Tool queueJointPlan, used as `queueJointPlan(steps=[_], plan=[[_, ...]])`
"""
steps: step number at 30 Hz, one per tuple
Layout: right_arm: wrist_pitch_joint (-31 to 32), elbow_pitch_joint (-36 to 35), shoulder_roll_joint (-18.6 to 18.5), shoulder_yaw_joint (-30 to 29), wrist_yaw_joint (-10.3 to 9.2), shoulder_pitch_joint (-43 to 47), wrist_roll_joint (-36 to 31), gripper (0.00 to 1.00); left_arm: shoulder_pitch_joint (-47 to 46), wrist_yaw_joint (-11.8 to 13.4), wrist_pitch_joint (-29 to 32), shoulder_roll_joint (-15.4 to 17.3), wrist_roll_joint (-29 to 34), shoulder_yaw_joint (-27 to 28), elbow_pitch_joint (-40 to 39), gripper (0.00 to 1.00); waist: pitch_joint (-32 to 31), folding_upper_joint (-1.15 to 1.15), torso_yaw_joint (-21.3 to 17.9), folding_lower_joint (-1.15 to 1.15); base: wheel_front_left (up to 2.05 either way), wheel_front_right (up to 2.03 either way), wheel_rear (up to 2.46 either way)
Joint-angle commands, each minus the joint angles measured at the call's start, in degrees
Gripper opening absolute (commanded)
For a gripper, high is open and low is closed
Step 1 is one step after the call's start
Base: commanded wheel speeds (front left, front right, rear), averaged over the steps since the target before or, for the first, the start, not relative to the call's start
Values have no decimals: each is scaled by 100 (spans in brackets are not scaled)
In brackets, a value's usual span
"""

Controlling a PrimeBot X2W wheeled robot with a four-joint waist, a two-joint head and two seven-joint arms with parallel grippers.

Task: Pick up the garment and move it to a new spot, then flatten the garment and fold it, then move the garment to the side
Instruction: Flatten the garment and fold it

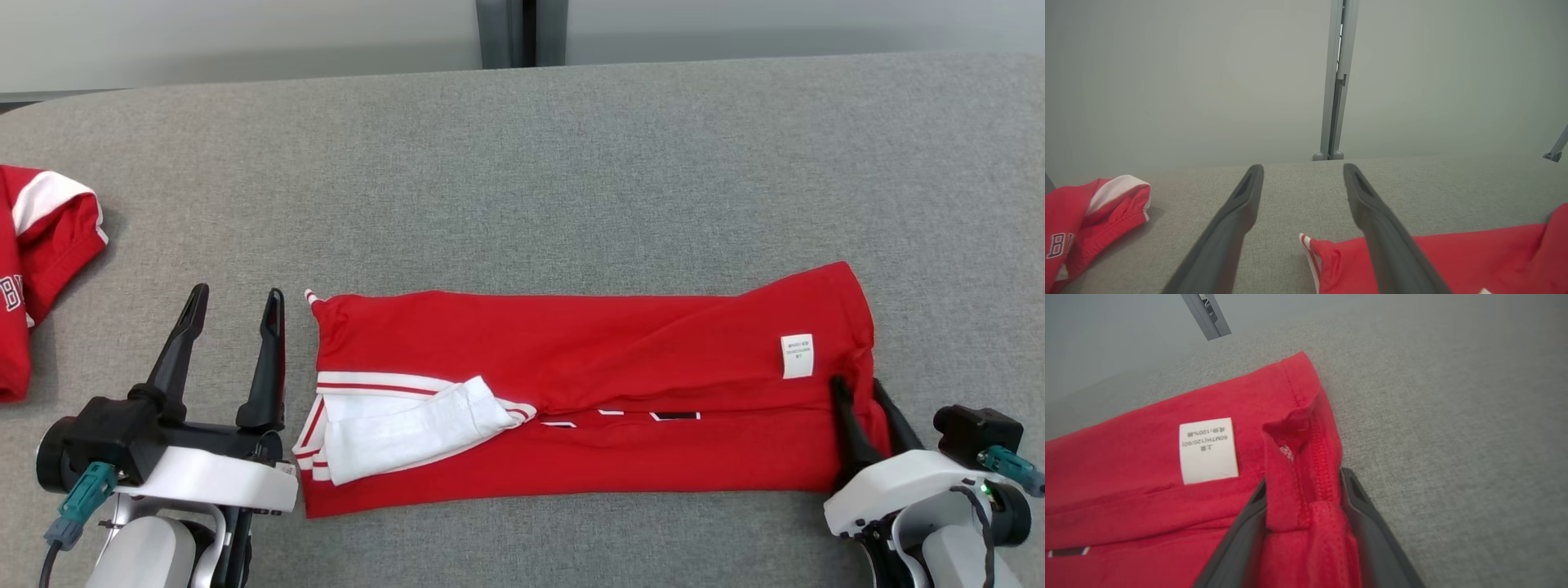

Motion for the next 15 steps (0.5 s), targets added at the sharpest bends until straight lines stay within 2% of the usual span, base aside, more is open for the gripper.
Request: queueJointPlan(steps=[1, 8, 15], plan=[[3, 121, 24, 65, 1, -4, 53, 0, -112, -25, -20, -3, 47, 34, -4, 100, 16, 0, -16, 0, 0, 0, 0], [-225, 73, -350, -202, -8, -51, 412, 0, -134, -27, -20, -18, 83, 63, -18, 100, 33, 0, -135, 0, 0, 0, 0], [-263, -21, -873, -1149, -1, 158, 404, 0, -134, -12, -20, 1, 103, 46, -28, 100, 8, 0, -279, 0, 0, 0, 0]])
